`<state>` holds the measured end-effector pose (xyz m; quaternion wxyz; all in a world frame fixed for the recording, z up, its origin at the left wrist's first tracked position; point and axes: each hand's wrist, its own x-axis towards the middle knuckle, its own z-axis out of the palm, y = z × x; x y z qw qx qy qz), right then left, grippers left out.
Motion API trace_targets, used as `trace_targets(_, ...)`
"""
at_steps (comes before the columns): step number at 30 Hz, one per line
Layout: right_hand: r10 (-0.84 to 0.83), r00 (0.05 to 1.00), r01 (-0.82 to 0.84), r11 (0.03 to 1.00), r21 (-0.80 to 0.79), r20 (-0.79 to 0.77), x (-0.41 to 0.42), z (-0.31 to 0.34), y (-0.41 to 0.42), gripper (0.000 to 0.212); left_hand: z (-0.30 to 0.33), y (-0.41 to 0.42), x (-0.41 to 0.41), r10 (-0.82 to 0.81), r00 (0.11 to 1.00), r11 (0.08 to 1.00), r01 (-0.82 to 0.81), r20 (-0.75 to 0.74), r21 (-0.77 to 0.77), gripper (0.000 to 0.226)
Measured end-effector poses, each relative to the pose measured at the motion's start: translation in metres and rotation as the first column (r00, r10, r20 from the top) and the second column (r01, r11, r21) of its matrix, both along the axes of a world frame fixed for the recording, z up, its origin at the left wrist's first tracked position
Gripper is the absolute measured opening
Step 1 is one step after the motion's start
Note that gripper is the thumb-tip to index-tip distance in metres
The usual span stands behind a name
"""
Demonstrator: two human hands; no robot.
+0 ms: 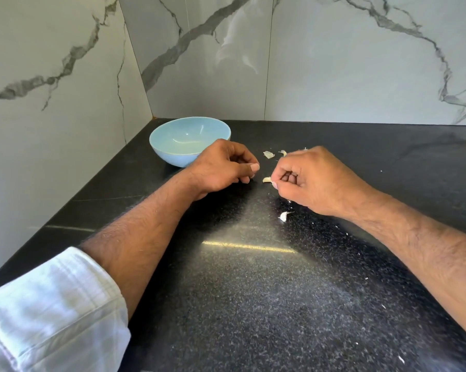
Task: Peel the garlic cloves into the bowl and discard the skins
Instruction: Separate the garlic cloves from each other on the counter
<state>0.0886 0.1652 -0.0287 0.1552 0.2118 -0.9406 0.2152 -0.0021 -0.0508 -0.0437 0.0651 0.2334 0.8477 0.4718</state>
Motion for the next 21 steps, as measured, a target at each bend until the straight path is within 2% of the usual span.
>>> trace_targets(4,0.017,0.989,-0.030,0.996,-0.087,-0.150,0.004,0.012,-0.006,0.008,0.002,-0.002,-0.005,-0.034,0.999,0.999,0.034,0.042,-0.011,0.007)
trace_targets(5,0.034,0.990,-0.043,0.997,-0.064,-0.135,0.004,0.010,-0.007,0.009,0.002,-0.001,-0.005,-0.039,0.999,0.999,0.039,0.039,-0.013,0.008)
trace_targets(8,0.093,0.995,-0.097,0.983,0.157,0.038,0.002,-0.006,-0.010,0.015,0.003,-0.003,-0.006,-0.044,0.998,0.999,0.044,0.046,-0.006,0.008)
trace_targets(10,0.104,0.994,-0.111,0.972,0.207,0.045,0.001,-0.010,-0.007,0.014,0.005,-0.004,-0.004,-0.041,0.997,0.999,0.042,0.060,-0.004,0.008)
trace_targets(13,0.065,0.998,-0.065,0.995,0.070,0.011,0.004,0.000,-0.001,0.008,0.005,-0.004,-0.003,-0.041,0.997,0.999,0.041,0.072,0.000,0.009)
trace_targets(16,-0.045,0.981,0.010,0.983,-0.184,-0.191,0.008,0.011,0.005,0.007,0.006,-0.003,-0.003,-0.043,0.996,0.999,0.044,0.076,-0.011,0.010)
trace_targets(18,-0.057,0.969,-0.003,0.970,-0.243,-0.239,0.009,0.013,0.002,0.003,0.006,-0.002,-0.003,-0.044,0.996,0.999,0.045,0.074,-0.017,0.009)
trace_targets(19,-0.022,0.986,-0.008,0.984,-0.178,-0.166,0.008,0.010,-0.002,0.006,0.007,-0.002,-0.003,-0.044,0.997,0.999,0.045,0.067,-0.020,0.009)
trace_targets(21,0.022,0.996,-0.025,0.999,0.034,0.081,0.008,-0.001,-0.009,0.015,0.007,-0.002,-0.002,-0.038,0.997,0.999,0.039,0.064,-0.019,0.008)
